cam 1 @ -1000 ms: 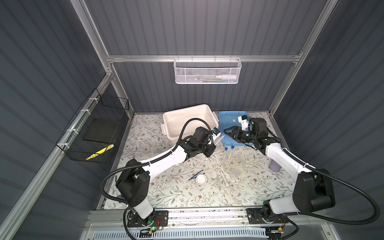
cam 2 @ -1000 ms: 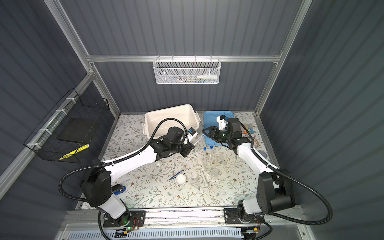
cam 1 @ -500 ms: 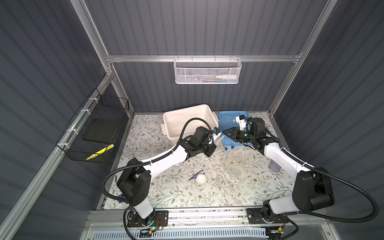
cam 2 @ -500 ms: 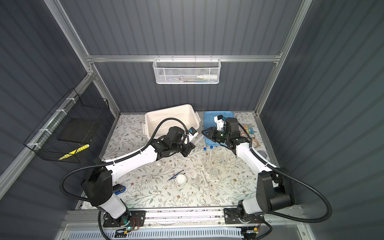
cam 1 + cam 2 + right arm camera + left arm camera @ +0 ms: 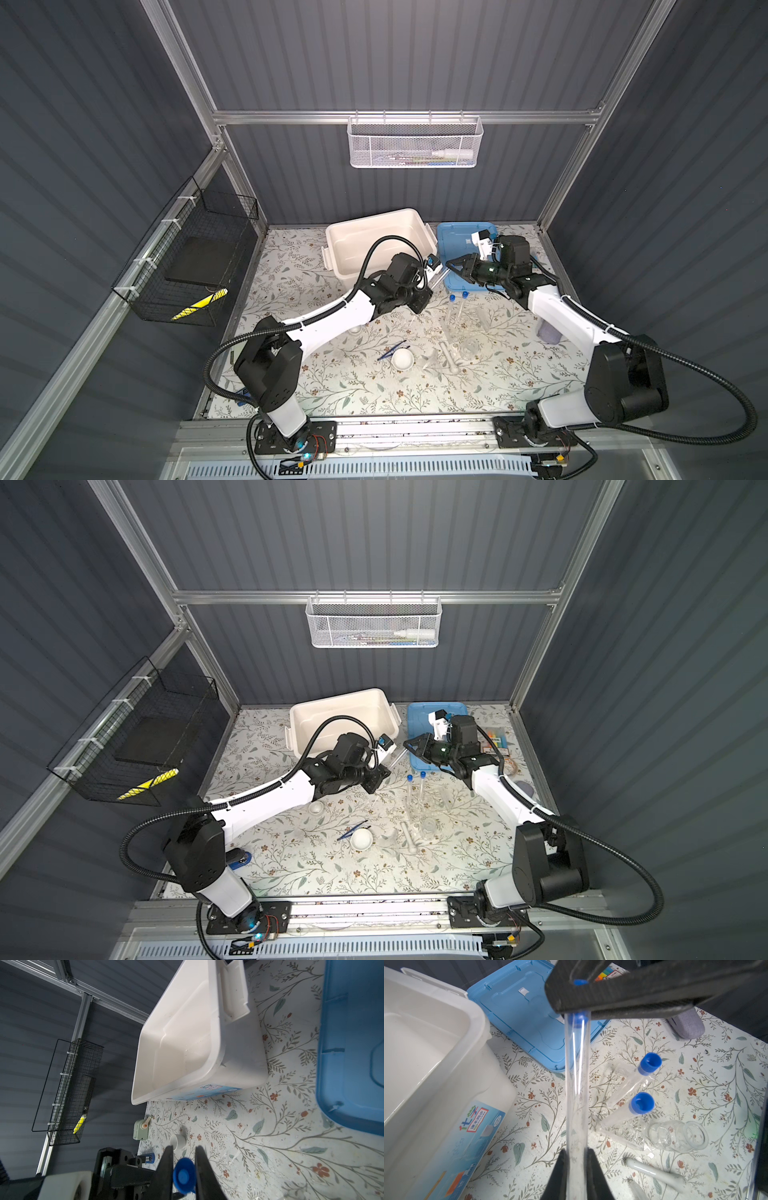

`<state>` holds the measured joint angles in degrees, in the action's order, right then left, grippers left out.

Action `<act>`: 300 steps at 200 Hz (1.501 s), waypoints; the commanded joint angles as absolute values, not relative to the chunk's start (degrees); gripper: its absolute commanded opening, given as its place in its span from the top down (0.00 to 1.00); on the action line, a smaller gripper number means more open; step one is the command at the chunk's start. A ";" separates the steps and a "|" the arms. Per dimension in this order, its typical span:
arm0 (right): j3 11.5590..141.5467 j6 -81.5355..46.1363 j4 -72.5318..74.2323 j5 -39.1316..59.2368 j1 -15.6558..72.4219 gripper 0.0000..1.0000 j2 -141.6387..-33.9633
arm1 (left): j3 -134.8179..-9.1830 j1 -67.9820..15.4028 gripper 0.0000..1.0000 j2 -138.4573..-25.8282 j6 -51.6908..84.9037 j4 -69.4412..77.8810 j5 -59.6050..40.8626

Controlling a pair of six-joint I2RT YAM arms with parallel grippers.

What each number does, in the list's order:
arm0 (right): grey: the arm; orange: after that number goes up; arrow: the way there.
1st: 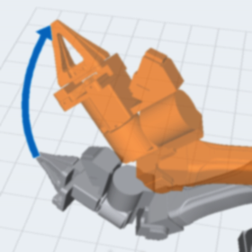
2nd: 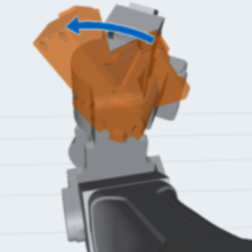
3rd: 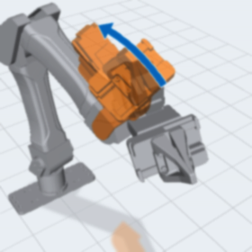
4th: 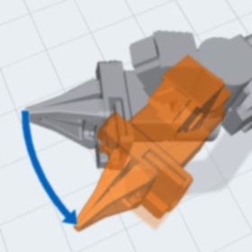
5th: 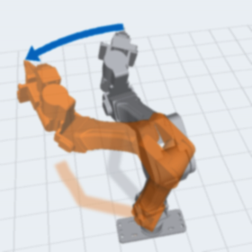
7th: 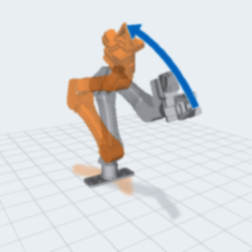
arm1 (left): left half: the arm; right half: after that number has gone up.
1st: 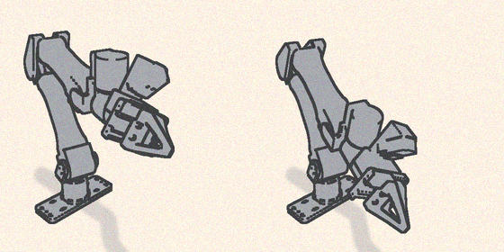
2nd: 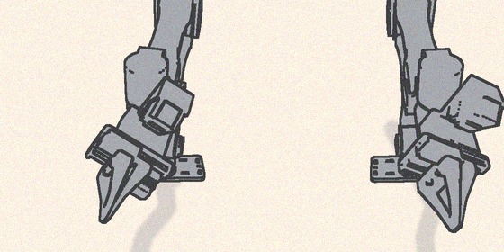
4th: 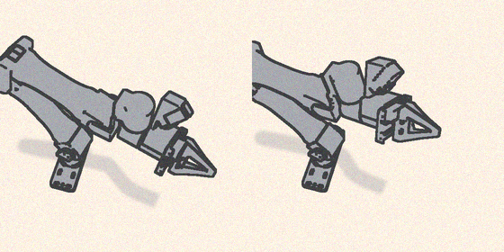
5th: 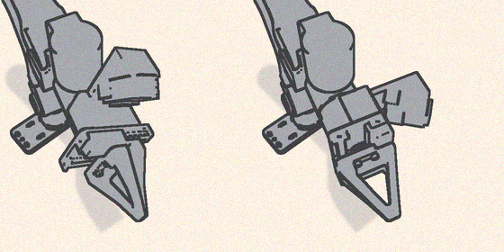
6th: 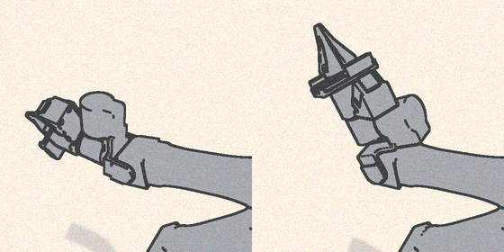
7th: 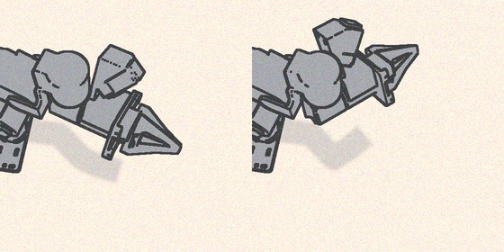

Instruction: Organize the chemistry lab equipment

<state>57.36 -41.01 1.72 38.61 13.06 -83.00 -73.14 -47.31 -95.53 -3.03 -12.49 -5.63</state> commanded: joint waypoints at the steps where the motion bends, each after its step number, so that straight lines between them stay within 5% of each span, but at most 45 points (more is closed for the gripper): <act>1: 57.76 -42.16 4.91 38.68 13.37 0.86 -83.62 | -74.73 -47.60 0.80 -96.78 -3.68 -12.83 -6.51; 54: 55.93 -42.80 6.83 30.77 13.96 0.87 -80.68 | -74.55 -47.62 0.39 -94.91 -0.58 -12.96 -1.52; 78: 54.67 -42.50 7.49 23.56 14.24 0.86 -78.68 | -73.18 -47.61 0.29 -93.37 -0.01 -12.40 -0.30; 204: 50.45 -24.17 -5.25 -15.92 16.98 0.85 -64.58 | -66.21 -47.62 0.26 -90.51 2.09 -13.77 2.87; 300: 44.36 -17.35 -7.36 -31.45 28.70 0.86 -58.01 | -65.50 -47.62 0.26 -90.57 3.95 -13.62 3.34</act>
<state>45.47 -19.35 -6.15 -26.02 26.52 -58.74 -66.78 -47.33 -92.20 2.85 -12.80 2.70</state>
